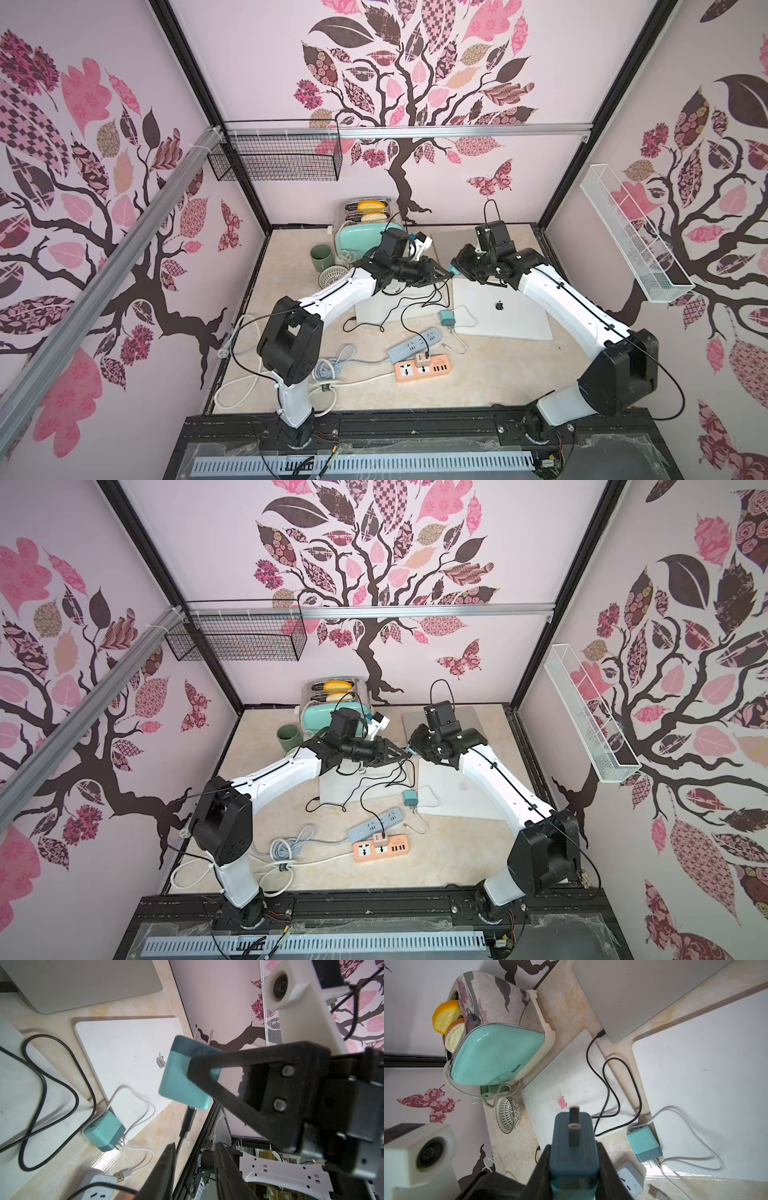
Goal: Unplug the laptop charger
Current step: Remove the charging cable from the plug.
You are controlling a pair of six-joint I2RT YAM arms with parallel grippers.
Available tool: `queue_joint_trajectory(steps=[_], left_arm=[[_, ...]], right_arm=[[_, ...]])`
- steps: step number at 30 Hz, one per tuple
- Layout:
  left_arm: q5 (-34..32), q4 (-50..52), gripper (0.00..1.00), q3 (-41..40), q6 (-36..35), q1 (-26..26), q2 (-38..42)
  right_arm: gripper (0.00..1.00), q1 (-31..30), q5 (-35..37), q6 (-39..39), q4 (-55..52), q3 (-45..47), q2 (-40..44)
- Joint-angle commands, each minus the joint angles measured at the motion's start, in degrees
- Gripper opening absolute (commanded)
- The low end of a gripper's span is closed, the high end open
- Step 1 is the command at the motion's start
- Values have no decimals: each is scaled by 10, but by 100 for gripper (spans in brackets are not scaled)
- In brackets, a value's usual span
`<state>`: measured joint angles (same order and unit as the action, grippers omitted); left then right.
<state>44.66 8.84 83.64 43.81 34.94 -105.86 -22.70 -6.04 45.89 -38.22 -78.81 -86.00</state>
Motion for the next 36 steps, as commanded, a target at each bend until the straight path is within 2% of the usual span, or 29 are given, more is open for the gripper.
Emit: queue_joint_trajectory(steps=[1,8,12,15,20,24,29,32,33,36], left_arm=[[15,-10,33,24,0,7,-20],[15,-14,29,34,-1,12,-41],[17,-21,20,42,4,13,-51],[19,-29,18,40,11,14,-56],[20,-41,17,36,17,15,-60],[22,-51,22,37,22,15,-66],[23,-75,22,34,33,17,-71],[28,-79,3,31,32,18,-73],[30,-82,0,29,31,18,-72],[35,-91,0,19,31,19,-70]], right_arm=[[0,-3,-3,4,0,3,-7],[0,-3,-7,7,-5,6,-6],[0,-3,-9,9,-3,10,-4],[0,-3,-10,10,-1,8,-4],[0,-1,-10,12,-1,13,-1],[0,0,-11,10,1,16,1],[0,1,-15,13,4,21,3],[0,4,-19,15,4,24,4],[0,4,-20,16,7,25,6],[0,9,-28,20,10,26,7]])
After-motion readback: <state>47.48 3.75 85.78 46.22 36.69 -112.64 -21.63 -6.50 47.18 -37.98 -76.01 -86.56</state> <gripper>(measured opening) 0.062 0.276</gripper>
